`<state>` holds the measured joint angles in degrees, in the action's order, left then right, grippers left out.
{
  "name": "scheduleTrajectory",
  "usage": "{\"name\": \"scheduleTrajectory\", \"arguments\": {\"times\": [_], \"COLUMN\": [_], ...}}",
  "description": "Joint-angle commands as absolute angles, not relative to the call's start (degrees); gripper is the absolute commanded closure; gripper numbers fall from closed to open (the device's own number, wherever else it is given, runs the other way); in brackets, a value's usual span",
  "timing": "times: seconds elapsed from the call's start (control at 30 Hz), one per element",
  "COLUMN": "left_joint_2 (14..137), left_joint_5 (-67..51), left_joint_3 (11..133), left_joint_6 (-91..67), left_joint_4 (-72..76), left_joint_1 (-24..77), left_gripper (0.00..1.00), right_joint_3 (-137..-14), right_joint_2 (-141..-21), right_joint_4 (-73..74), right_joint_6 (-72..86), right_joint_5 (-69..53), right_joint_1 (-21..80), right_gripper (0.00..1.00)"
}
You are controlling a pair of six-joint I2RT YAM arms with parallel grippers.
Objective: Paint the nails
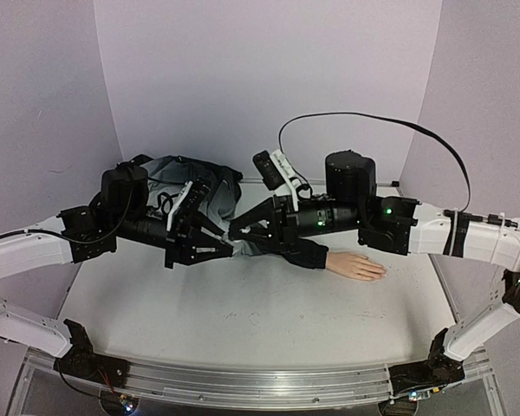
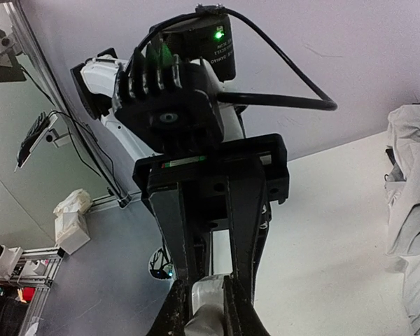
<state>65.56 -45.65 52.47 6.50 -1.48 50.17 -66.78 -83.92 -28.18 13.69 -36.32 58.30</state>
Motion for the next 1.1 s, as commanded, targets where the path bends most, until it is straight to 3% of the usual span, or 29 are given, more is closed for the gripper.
{"name": "scheduleTrajectory", "arguments": {"times": [0.0,0.07,0.17,0.3,0.47,0.6,0.9,1.07], "left_joint_2": [65.5,64.75,63.94,62.79,62.46,62.51,62.09,62.13], "left_joint_5": [-38.73,-30.33,-18.46,-7.18,-3.64,-3.28,-3.66,-3.95], "left_joint_3": [53.67,53.13,52.8,52.22,52.03,52.03,51.94,51.94], "left_joint_6": [9.45,10.36,11.55,12.61,13.23,13.08,13.12,13.0], "left_joint_4": [1.14,1.14,1.14,1.23,1.23,1.21,1.14,1.17], "left_joint_1": [51.59,51.59,51.59,51.59,51.64,51.68,51.95,52.05], "left_gripper": [1.0,1.0,1.0,1.0,1.0,1.0,1.0,1.0], "right_joint_3": [-66.55,-66.07,-65.34,-65.59,-69.01,-72.03,-73.18,-73.84], "right_joint_2": [-81.46,-80.59,-79.7,-80.22,-84.38,-88.4,-91.8,-93.24], "right_joint_4": [-32.07,-32.04,-32.01,-31.92,-32.05,-34.08,-40.0,-41.24], "right_joint_6": [13.79,15.76,19.87,26.08,32.84,34.71,38.32,39.01], "right_joint_5": [-30.52,-21.25,-9.77,-3.34,-2.46,-4.44,-3.05,-3.36], "right_joint_1": [59.08,59.08,59.09,59.06,59.15,59.24,59.56,59.58], "right_gripper": [0.97,0.87,0.44,0.23,0.24,0.44,0.67,0.68]}}
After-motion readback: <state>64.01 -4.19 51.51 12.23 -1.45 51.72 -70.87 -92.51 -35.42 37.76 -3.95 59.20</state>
